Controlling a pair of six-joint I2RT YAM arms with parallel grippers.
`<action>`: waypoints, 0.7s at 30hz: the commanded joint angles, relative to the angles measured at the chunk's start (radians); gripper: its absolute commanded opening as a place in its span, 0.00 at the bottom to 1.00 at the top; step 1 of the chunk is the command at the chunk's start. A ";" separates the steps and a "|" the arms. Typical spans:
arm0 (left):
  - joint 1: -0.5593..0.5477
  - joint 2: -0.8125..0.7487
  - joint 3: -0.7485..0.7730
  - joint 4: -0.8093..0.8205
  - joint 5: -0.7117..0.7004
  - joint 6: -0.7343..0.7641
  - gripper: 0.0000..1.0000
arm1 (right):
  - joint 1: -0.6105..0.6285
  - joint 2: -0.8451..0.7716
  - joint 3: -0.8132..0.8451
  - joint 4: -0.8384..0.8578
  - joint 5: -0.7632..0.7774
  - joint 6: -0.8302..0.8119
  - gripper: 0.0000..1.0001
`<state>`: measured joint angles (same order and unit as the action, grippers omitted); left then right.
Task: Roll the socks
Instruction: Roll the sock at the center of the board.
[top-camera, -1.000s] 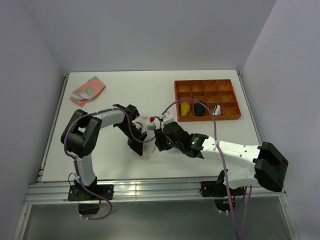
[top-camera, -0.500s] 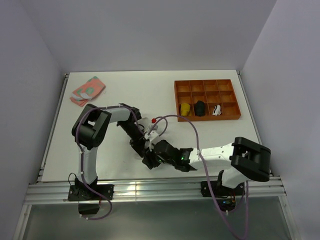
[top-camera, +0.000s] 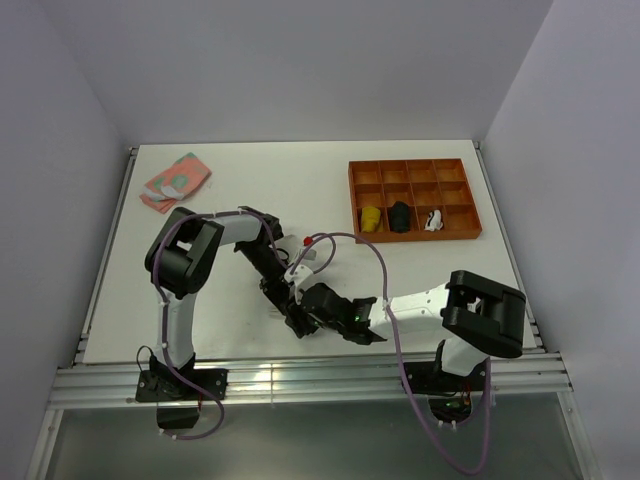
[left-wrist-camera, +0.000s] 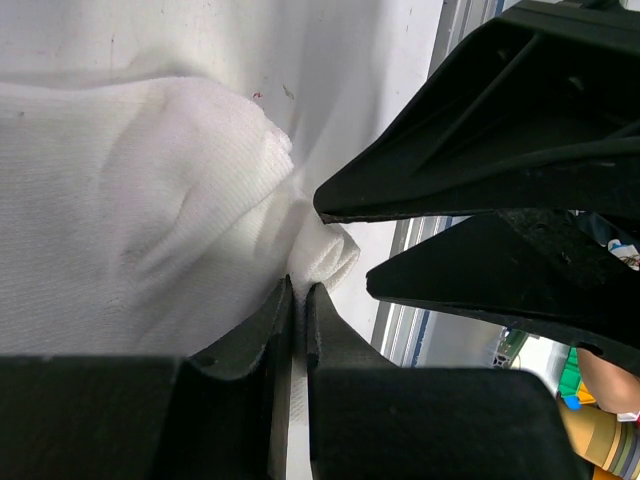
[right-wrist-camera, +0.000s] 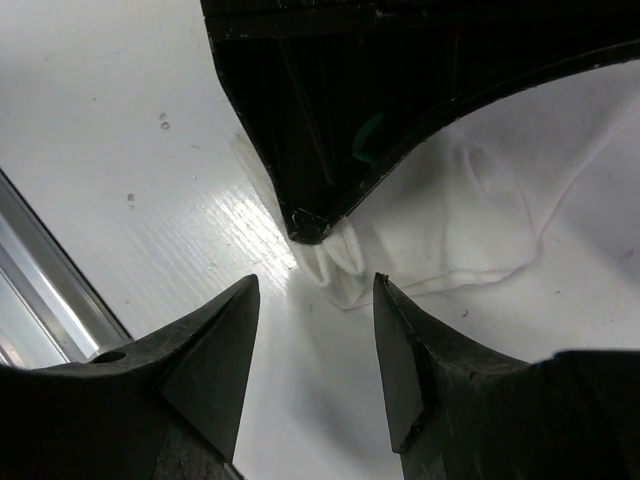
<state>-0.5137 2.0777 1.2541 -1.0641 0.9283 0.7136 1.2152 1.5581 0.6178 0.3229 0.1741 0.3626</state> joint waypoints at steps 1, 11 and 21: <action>-0.002 0.004 0.015 -0.023 0.037 0.015 0.00 | 0.004 -0.009 0.040 0.010 0.051 -0.031 0.57; -0.006 0.009 0.013 -0.022 0.037 0.015 0.00 | 0.004 0.077 0.095 0.004 0.041 -0.059 0.55; -0.006 0.022 0.028 -0.030 0.046 0.018 0.01 | 0.003 0.077 0.048 0.031 0.042 -0.040 0.26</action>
<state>-0.5140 2.0922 1.2545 -1.0683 0.9314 0.7143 1.2148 1.6344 0.6796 0.3222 0.2047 0.3183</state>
